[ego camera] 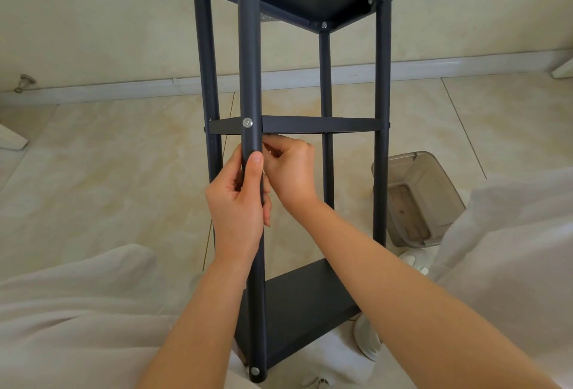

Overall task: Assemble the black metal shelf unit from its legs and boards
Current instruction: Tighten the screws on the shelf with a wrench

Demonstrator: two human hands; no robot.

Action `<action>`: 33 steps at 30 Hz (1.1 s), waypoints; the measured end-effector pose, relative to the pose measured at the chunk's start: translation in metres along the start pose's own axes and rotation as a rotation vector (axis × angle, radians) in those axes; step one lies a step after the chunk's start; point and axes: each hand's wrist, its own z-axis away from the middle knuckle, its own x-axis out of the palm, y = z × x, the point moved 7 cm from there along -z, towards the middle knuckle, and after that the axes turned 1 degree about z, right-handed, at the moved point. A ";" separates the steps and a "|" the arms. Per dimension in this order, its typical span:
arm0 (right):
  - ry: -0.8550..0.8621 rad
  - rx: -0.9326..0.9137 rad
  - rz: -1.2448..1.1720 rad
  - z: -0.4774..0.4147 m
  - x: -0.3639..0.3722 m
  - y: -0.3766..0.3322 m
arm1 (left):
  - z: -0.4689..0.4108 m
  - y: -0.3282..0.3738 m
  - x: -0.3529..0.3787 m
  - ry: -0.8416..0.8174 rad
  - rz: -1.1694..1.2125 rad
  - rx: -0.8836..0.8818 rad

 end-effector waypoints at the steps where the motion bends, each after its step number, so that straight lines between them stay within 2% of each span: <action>1: -0.011 -0.011 0.013 -0.001 0.000 -0.001 | 0.000 0.000 0.000 0.002 0.001 -0.001; 5: -0.108 -0.018 0.042 -0.001 -0.003 -0.004 | 0.000 0.000 -0.001 0.007 0.005 -0.001; 12: -0.278 0.091 0.082 0.011 -0.012 -0.004 | 0.001 -0.001 -0.001 0.000 0.007 0.007; 25: -0.288 0.160 0.023 0.003 -0.025 -0.020 | 0.003 0.001 0.000 0.017 -0.005 0.004; 33: -0.331 0.112 0.060 -0.001 -0.024 -0.022 | 0.002 0.002 0.001 0.011 -0.011 0.003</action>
